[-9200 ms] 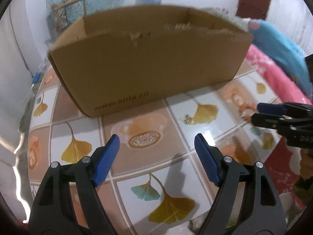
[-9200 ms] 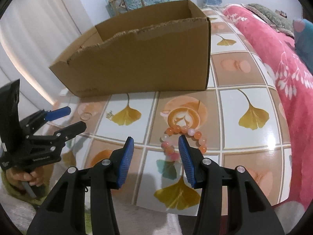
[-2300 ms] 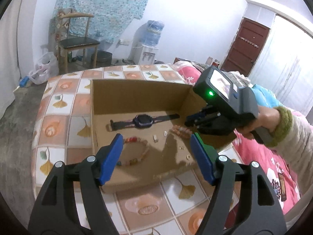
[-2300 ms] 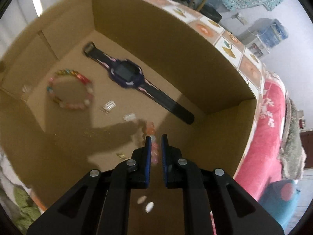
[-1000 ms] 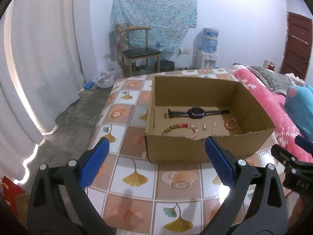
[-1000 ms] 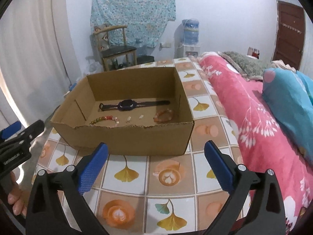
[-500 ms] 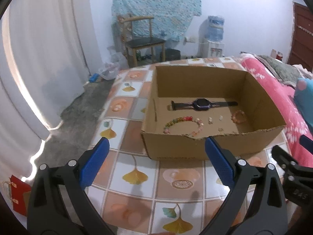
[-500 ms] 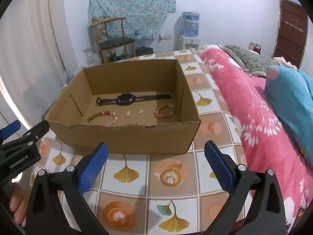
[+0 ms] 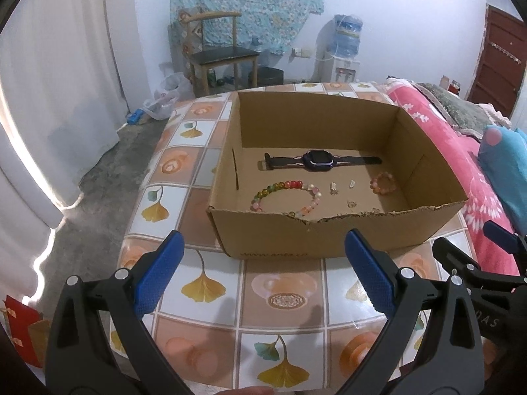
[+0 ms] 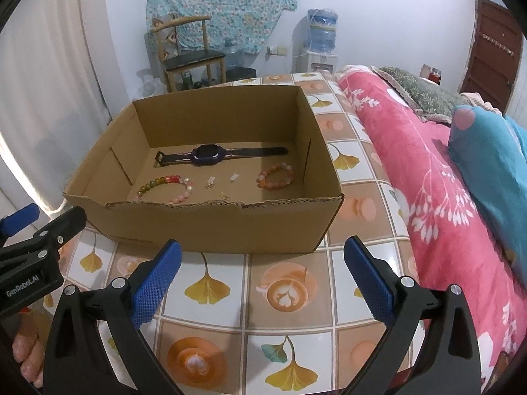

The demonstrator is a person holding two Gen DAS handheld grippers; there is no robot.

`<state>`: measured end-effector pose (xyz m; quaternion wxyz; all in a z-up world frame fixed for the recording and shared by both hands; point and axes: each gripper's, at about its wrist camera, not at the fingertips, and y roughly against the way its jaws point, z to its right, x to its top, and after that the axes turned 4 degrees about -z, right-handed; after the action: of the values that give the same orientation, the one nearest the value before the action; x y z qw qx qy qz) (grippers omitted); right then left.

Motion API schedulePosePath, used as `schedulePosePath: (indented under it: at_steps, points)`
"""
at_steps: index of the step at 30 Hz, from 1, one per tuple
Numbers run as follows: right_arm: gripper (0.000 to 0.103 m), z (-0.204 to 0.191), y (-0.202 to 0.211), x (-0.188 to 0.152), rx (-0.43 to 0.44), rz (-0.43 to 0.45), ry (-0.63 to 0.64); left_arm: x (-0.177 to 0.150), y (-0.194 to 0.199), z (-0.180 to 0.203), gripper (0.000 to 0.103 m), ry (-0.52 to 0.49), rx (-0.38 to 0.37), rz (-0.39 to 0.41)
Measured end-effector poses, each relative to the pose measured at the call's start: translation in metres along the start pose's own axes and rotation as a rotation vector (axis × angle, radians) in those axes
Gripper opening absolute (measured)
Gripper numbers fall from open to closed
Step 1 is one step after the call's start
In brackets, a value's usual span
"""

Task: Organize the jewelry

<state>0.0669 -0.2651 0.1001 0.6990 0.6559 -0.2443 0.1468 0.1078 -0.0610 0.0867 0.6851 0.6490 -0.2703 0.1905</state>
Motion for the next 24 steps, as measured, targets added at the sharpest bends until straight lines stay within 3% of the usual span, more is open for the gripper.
schedulePosePath:
  at_steps: [24]
  points:
    - [0.096, 0.0028, 0.0009, 0.0013, -0.002, -0.008, -0.008, -0.0020, 0.0005, 0.0016, 0.095, -0.001, -0.013, -0.001]
